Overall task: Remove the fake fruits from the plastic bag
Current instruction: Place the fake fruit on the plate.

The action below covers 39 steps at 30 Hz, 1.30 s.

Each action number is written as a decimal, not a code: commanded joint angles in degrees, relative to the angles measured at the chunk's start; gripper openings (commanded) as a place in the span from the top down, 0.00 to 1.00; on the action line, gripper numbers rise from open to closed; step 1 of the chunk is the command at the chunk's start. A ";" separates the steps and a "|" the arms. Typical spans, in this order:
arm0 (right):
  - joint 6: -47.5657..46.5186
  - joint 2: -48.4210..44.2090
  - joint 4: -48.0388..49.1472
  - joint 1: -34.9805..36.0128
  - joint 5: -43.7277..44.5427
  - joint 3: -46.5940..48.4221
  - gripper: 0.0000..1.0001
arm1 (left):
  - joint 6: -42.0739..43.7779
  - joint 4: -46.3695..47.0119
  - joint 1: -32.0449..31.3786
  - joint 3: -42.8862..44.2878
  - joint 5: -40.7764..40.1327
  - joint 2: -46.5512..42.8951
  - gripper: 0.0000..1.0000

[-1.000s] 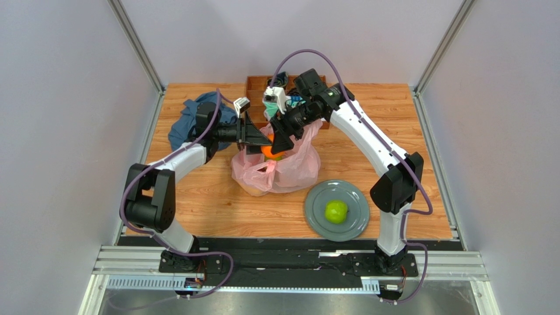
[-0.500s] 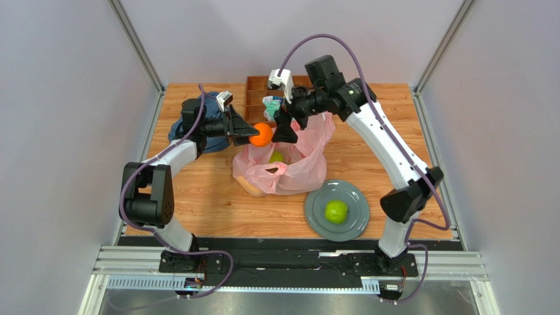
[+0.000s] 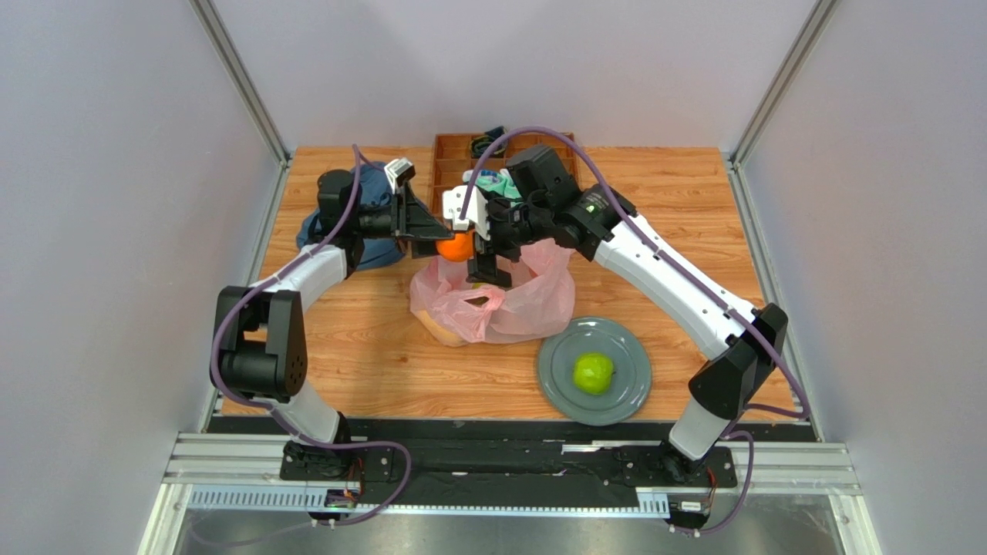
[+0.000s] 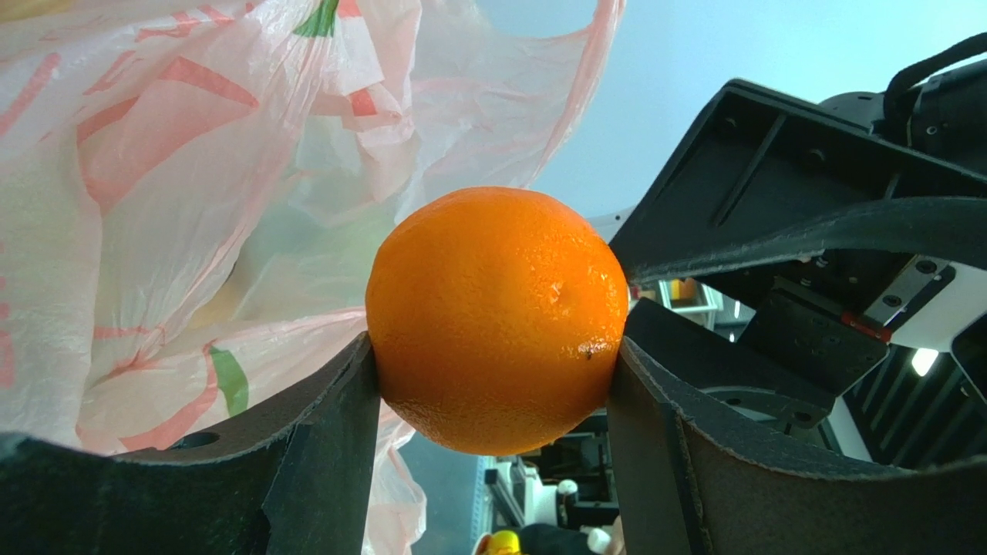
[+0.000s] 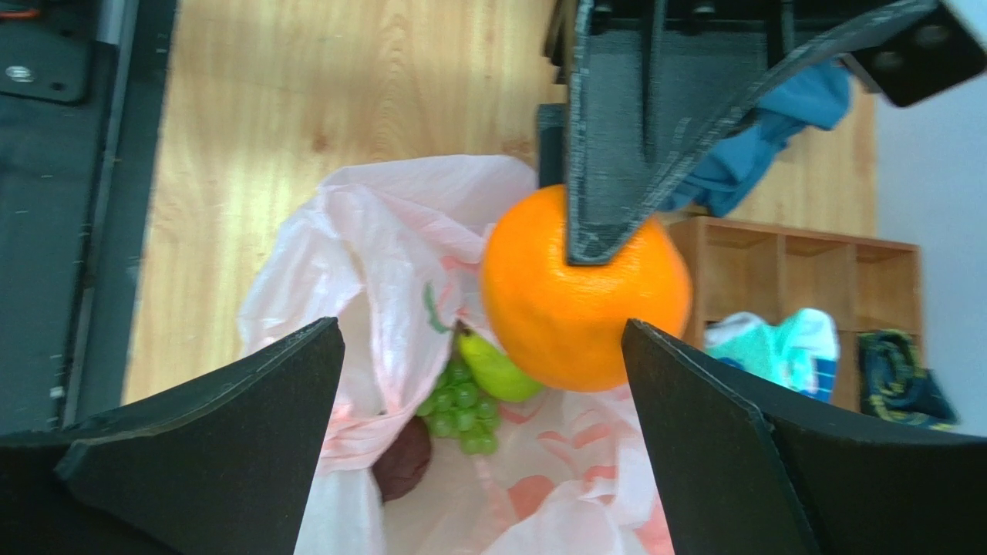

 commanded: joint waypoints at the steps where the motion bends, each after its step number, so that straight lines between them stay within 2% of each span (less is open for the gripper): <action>1: -2.64 1.00 7.29 0.27 3.88 0.14 0.00 | -1.10 2.83 -0.61 1.33 3.45 -3.49 1.00; 10: -5.62 1.97 8.53 0.27 4.24 -2.06 0.01 | -0.75 2.31 -1.49 0.18 3.89 -4.72 1.00; 13: -4.41 3.81 6.77 0.27 3.80 0.13 0.14 | -0.31 1.43 -1.84 0.88 3.98 -4.46 0.99; 14: -3.27 3.99 6.50 0.27 3.71 1.01 0.26 | 2.48 -2.92 -1.84 1.24 3.80 -4.46 0.86; 16: -1.59 3.21 6.50 0.18 3.80 3.39 0.37 | 8.80 -11.62 -1.76 3.51 2.75 -4.55 0.72; 17: -0.28 2.42 6.41 0.09 4.06 3.83 0.47 | 17.18 -22.37 -1.58 4.57 1.87 -4.81 0.58; 19: 0.34 -0.99 5.71 0.00 5.64 4.10 0.52 | 26.10 -33.50 -1.06 7.91 -3.11 -6.38 0.47; 20: 1.22 -2.50 4.75 -0.43 6.08 3.75 0.53 | 33.63 -41.30 -0.53 8.79 -5.06 -7.18 0.33; 22: 3.06 -8.10 4.13 -2.27 7.13 1.65 0.54 | 38.61 -44.62 -0.18 9.33 -9.62 -10.42 0.27; 23: 4.90 -10.22 3.17 -3.15 7.83 1.02 0.54 | 42.63 -46.19 -0.17 8.98 -11.04 -11.66 0.12; 24: 5.53 -11.90 2.29 -4.21 9.23 0.24 0.54 | 44.93 -47.25 -0.17 8.54 -12.45 -12.80 0.05; 27: 8.77 -17.53 -2.01 -10.35 11.18 -1.61 0.55 | 50.48 -49.54 -0.26 7.48 -18.06 -15.97 0.04; 29: 10.53 -20.95 -6.23 -17.20 11.79 -4.23 0.55 | 51.90 -51.04 -0.26 7.30 -19.75 -16.15 0.04; 30: 12.46 -22.19 -7.37 -22.88 11.36 -5.47 0.55 | 51.98 -51.30 -0.26 7.48 -20.28 -15.63 0.04; 32: 12.57 -25.26 -11.85 -28.53 9.00 -10.48 0.55 | 51.64 -51.40 -0.26 7.65 -20.02 -14.75 0.04; 34: 7.75 -27.20 -16.06 -35.20 7.41 -16.00 0.54 | 49.72 -49.65 -0.26 7.65 -19.76 -13.78 0.03; 35: 4.77 -28.77 -17.57 -36.72 6.79 -22.30 0.53 | 49.09 -48.77 -0.26 7.48 -19.76 -13.60 0.03; 36: -1.44 -29.23 -18.89 -38.65 6.70 -25.49 0.53 | 48.39 -47.89 -0.26 7.30 -19.93 -13.51 0.03; 39: -9.91 -29.76 -22.15 -39.20 9.07 -36.40 0.53 | 46.27 -45.94 -0.26 7.39 -18.97 -13.16 0.03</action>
